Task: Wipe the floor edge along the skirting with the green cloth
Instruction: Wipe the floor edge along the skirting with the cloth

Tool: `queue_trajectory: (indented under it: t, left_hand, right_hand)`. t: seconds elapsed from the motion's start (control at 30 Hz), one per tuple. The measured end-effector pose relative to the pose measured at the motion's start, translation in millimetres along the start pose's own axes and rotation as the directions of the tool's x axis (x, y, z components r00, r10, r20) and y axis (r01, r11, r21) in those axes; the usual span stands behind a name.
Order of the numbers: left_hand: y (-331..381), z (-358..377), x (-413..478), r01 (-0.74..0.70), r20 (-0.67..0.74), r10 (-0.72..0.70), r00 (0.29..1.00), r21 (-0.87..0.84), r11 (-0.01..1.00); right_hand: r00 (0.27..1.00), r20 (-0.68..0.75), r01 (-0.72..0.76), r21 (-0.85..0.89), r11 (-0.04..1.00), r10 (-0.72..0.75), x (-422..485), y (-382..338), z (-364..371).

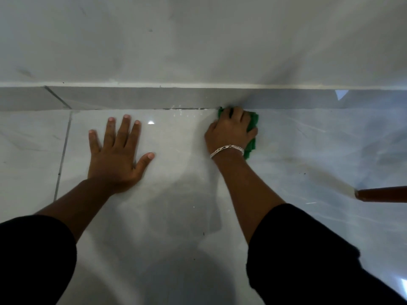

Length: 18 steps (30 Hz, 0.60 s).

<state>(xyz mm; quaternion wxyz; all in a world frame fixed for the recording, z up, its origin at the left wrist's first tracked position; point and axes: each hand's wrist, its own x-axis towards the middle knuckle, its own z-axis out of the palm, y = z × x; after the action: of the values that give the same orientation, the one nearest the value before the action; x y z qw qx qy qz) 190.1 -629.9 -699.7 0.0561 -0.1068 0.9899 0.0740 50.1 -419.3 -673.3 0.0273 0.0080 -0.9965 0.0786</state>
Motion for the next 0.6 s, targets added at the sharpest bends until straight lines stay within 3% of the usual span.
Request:
queue_trajectory:
  t: [0.1, 0.17, 0.3, 0.4, 0.5, 0.6]
  left_hand:
    - [-0.2, -1.8, -0.1, 0.009, 0.002, -0.009, 1.000, -0.011, 1.000]
    - [-4.4, -3.1, -1.4, 0.006, 0.003, -0.006, 1.000, -0.007, 1.000]
    - [-15.4, -2.3, -0.2, 0.011, -0.012, -0.011, 1.000, -0.002, 1.000]
    - [-14.4, -1.1, -0.8, 0.010, -0.008, -0.010, 1.000, -0.002, 1.000]
    - [-14.2, -2.0, 0.1, 0.008, -0.015, -0.008, 1.000, -0.008, 1.000]
    - [-16.6, -2.8, 0.0, 0.009, -0.009, -0.009, 1.000, -0.008, 1.000]
  right_hand:
    - [0.984, 0.041, 0.172, 0.020, 0.985, -0.173, -9.0, -7.3, 0.3]
    - [0.977, 0.028, 0.212, 0.014, 0.977, -0.212, -1.7, 12.8, -3.5]
    - [1.000, -0.010, -0.006, 0.025, 1.000, 0.006, 16.0, 50.2, -5.4]
    - [0.997, -0.002, -0.083, 0.047, 0.995, 0.083, 7.0, 17.3, -2.0]
    - [0.999, 0.016, 0.037, 0.048, 0.998, -0.038, -11.8, -17.8, 2.9]
    - [0.987, 0.014, 0.159, 0.049, 0.986, -0.160, -8.5, -6.1, 0.4]
